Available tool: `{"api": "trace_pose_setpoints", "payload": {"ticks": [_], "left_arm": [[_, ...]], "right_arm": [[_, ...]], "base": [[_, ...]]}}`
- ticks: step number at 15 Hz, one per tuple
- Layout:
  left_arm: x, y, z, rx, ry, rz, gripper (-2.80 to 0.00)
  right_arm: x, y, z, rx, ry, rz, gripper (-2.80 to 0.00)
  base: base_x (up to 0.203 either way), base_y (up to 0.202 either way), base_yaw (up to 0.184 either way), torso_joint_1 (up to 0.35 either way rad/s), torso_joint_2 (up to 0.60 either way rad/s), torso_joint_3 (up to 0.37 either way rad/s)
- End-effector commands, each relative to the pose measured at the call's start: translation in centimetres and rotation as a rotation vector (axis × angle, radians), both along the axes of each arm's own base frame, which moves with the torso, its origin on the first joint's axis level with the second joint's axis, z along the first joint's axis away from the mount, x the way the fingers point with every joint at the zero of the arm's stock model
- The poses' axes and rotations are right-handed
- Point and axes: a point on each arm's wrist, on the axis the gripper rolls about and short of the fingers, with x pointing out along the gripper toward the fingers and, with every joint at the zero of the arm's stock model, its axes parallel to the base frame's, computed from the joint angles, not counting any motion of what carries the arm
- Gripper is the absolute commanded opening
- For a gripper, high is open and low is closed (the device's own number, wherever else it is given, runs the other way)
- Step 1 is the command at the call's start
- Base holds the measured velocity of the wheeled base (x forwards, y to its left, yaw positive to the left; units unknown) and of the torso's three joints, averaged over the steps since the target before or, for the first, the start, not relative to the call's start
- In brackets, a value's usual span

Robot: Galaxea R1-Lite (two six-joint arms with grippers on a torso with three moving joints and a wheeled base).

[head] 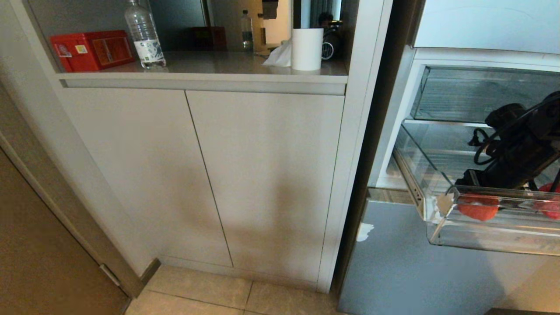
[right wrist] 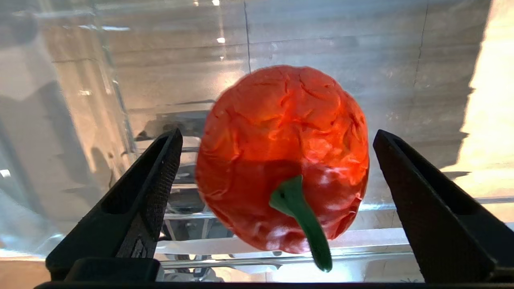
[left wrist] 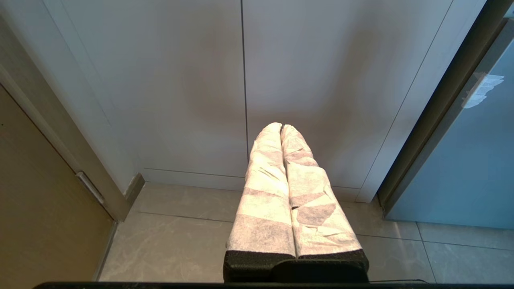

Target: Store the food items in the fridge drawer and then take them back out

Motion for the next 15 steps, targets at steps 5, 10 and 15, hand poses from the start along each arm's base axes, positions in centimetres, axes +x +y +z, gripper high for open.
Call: {"api": "trace_pose_setpoints", "payload": {"ticks": [5, 10, 15], "left_arm": [[0.0, 0.0, 0.0, 0.000, 0.000, 0.001, -2.80], [0.0, 0.0, 0.0, 0.000, 0.000, 0.001, -2.80], [0.0, 0.0, 0.0, 0.000, 0.000, 0.001, -2.80]], "right_arm": [[-0.1, 0.0, -0.4, -0.033, 0.026, -0.023, -2.80], [-1.2, 0.2, 2.5, -0.037, -0.090, -0.026, -2.80], [-5.5, 1.4, 7.6, -0.053, -0.310, -0.006, -2.80]], "base": [[0.000, 0.000, 0.000, 0.000, 0.00, 0.000], [0.000, 0.000, 0.000, 0.000, 0.00, 0.000], [0.000, 0.000, 0.000, 0.000, 0.00, 0.000]]}}
